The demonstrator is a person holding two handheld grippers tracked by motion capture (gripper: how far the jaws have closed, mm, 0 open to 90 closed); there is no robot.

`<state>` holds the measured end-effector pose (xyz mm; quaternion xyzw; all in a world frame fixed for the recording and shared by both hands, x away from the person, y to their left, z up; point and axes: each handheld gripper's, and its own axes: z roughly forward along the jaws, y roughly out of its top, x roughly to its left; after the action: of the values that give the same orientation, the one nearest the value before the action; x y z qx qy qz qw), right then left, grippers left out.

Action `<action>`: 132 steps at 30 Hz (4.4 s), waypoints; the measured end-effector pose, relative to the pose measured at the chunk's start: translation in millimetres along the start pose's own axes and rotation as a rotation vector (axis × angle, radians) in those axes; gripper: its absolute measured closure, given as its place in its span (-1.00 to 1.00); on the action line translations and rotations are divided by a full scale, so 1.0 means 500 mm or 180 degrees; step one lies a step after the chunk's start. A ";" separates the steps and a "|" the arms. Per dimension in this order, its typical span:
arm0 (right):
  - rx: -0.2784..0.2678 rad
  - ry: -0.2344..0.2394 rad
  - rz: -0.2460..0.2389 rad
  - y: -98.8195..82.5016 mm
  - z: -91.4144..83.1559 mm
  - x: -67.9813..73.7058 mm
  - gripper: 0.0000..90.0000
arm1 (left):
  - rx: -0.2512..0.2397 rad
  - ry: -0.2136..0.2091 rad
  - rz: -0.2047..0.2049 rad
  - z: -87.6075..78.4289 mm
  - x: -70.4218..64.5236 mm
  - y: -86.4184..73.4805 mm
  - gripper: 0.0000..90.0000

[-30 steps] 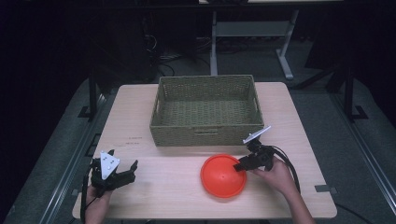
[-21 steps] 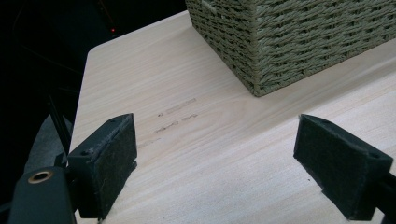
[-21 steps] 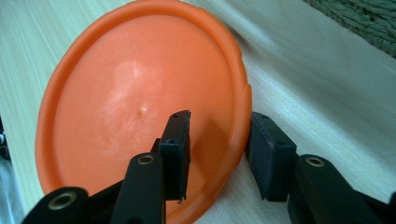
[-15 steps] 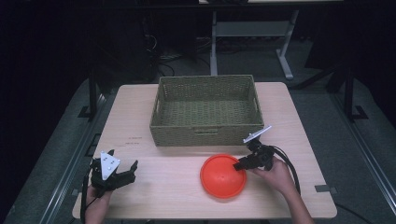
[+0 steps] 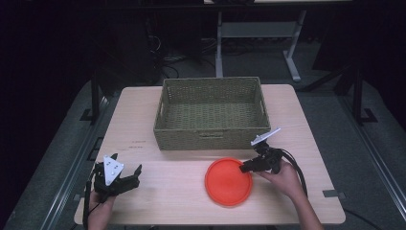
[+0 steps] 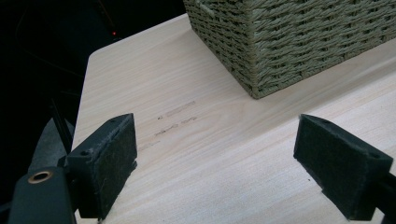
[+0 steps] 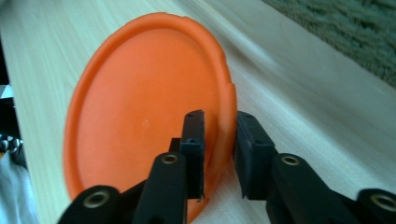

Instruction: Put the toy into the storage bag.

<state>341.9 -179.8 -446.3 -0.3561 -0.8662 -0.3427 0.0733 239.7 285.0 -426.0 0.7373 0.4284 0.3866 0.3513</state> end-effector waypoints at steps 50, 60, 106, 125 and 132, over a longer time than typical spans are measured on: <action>-0.0356 -0.0356 -0.0405 0.092 -0.162 0.108 0.83 | 0.0021 -0.0009 0.0014 0.002 0.000 -0.001 -0.71; -0.0392 -0.0421 -0.0501 0.120 -0.192 0.123 0.83 | 0.0007 0.0006 -0.0018 0.002 0.000 -0.001 -0.71; -0.0471 -0.0701 -0.0548 0.262 -0.287 0.140 0.83 | -0.0011 0.0031 -0.0050 -0.001 0.008 -0.003 -0.72; -0.0480 -0.0819 -0.0518 0.340 -0.307 0.124 0.83 | -0.0002 0.0021 -0.0036 -0.001 0.009 -0.004 -0.71; -0.0460 -0.0853 -0.0444 0.364 -0.299 0.104 0.83 | 0.0001 0.0015 -0.0049 -0.001 0.010 -0.004 -0.71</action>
<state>407.9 -153.8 -215.9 -0.3420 -0.8639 -0.3578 -0.0926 240.2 290.3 -426.3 0.7332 0.4349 0.3855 0.3531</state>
